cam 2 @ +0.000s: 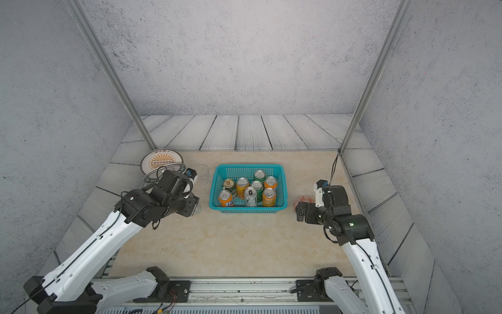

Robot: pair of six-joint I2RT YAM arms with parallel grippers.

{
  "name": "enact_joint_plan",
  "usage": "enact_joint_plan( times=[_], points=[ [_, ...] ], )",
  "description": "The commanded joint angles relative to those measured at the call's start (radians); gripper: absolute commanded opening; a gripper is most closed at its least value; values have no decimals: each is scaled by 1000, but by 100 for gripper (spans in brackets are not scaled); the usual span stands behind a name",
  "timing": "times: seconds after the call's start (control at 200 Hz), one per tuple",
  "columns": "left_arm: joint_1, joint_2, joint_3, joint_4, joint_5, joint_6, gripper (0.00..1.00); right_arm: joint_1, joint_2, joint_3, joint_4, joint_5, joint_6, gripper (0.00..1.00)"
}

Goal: Take out the drinks from the basket
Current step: Place the drink at the center of the board.

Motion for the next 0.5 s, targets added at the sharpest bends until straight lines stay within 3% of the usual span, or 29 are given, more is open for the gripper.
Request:
enact_joint_plan(
  times=[0.0,0.495],
  points=[
    [24,-29,-37,103,50,-41,36,-3,-9,10,-18,14,-10,99],
    [71,33,-248,239,138,-88,36,-3,-9,10,-19,17,-9,99]
  ],
)
